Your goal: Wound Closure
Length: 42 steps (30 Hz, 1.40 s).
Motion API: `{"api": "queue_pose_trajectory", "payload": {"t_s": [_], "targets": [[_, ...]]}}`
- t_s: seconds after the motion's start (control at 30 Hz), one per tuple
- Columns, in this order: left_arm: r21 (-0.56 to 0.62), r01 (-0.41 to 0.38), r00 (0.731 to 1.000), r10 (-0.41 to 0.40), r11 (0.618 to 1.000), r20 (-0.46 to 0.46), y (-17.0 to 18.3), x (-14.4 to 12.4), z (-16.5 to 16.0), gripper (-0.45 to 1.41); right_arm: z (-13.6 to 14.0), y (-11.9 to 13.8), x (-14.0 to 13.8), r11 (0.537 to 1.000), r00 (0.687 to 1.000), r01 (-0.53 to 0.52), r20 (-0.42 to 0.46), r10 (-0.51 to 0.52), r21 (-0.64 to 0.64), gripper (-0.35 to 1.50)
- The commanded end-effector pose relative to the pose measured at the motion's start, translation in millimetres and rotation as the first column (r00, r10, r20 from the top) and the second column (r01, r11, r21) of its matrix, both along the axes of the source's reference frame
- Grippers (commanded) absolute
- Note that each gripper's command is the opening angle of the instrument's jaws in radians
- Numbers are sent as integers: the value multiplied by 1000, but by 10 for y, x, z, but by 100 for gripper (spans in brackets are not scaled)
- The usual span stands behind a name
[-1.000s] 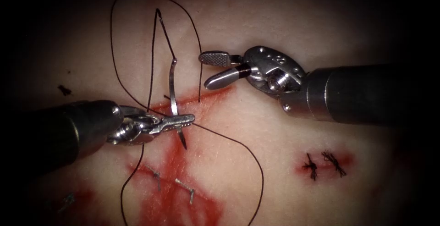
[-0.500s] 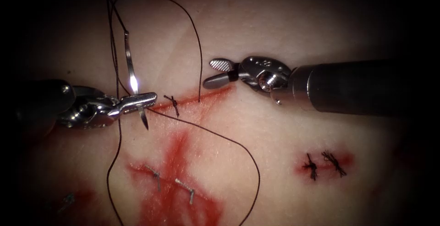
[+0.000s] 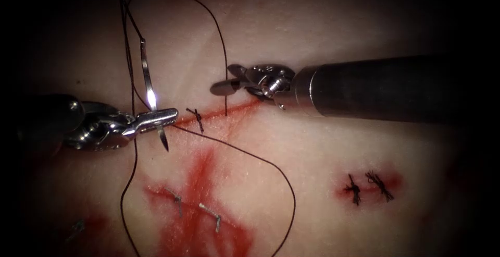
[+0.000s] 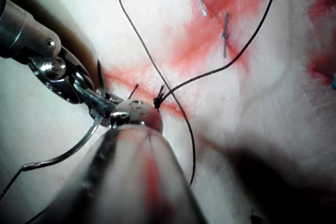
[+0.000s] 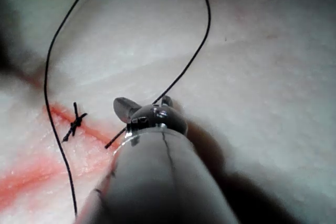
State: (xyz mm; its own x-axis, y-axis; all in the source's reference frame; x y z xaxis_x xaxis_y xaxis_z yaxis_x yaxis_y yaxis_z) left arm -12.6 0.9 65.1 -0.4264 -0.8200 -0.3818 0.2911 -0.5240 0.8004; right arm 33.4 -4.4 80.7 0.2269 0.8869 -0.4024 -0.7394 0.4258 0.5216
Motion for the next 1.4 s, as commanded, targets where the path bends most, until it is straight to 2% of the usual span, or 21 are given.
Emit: {"api": "queue_pose_trajectory", "payload": {"t_s": [0.03,0.1,0.17,0.2,0.27,0.43,0.57,0.6,0.63,0.67,0.73,0.8,0.83,0.87,0.9,0.93,0.97,1.03,1.07,1.1,1.4], "targets": [[-1,0,1000,0,1000,0,3,-5,6,-45,7,0,4,1000,1000,-10,11,10,-8,93],[4,4,1000,-4,1000,0,3,-6,6,-45,8,-2,5,1000,1000,-13,18,14,-10,71],[4,4,1000,-4,1000,0,3,-6,6,-45,9,-3,6,1000,1000,-14,22,14,-10,61],[4,5,1000,-5,1000,-1,3,-6,6,-45,9,-4,8,1000,1000,-17,25,17,-11,42],[4,6,1000,-6,1000,-1,3,-5,6,-45,8,-11,11,1000,999,-10,42,9,3,-35],[5,7,1000,-7,1000,-4,4,-4,7,-45,-7,-7,4,1000,999,-22,42,22,12,-35],[7,7,1000,-7,1000,-4,5,-2,5,-45,-29,-2,-30,999,999,-37,37,37,7,-35],[13,11,1000,-11,1000,-4,6,-1,5,-45,-53,2,-71,998,997,-63,35,63,0,-35],[13,11,1000,-11,1000,-4,6,-1,5,-45,-53,2,-71,998,997,-63,35,63,0,-35],[13,11,1000,-11,1000,-4,6,-1,5,-45,-64,6,-92,997,996,-78,39,78,-4,-35],[15,11,1000,-11,1000,-5,6,0,4,-40,-98,28,-171,990,987,-135,78,137,-35,-35],[16,12,1000,-12,1000,-6,6,1,3,-38,-109,37,-208,986,980,-155,114,161,-59,-35],[16,12,1000,-12,1000,-6,6,1,3,-38,-109,37,-208,986,980,-155,114,161,-59,-35],[17,12,1000,-12,1000,-6,7,2,2,-38,-120,49,-256,978,971,-184,139,196,-97,-35],[18,12,1000,-12,1000,-6,7,2,2,-37,-124,54,-275,973,964,-200,154,216,-115,-35],[18,12,1000,-12,1000,-6,7,3,1,-37,-130,67,-321,962,951,-233,172,256,-143,-35],[18,12,1000,-12,1000,-6,7,3,1,-37,-130,67,-321,962,951,-233,172,256,-143,-35],[19,13,1000,-13,1000,-7,8,4,1,-33,-135,80,-372,951,942,-277,153,297,-140,-35],[19,13,1000,-13,1000,-7,8,4,1,-33,-135,80,-372,951,942,-277,153,297,-140,-35],[20,13,1000,-13,1000,-8,8,4,1,-33,-138,84,-400,938,927,-314,164,337,-149,-35],[20,15,1000,-15,1000,-10,8,3,1,-32,-143,76,-442,937,910,-296,243,336,-186,-35]]}}
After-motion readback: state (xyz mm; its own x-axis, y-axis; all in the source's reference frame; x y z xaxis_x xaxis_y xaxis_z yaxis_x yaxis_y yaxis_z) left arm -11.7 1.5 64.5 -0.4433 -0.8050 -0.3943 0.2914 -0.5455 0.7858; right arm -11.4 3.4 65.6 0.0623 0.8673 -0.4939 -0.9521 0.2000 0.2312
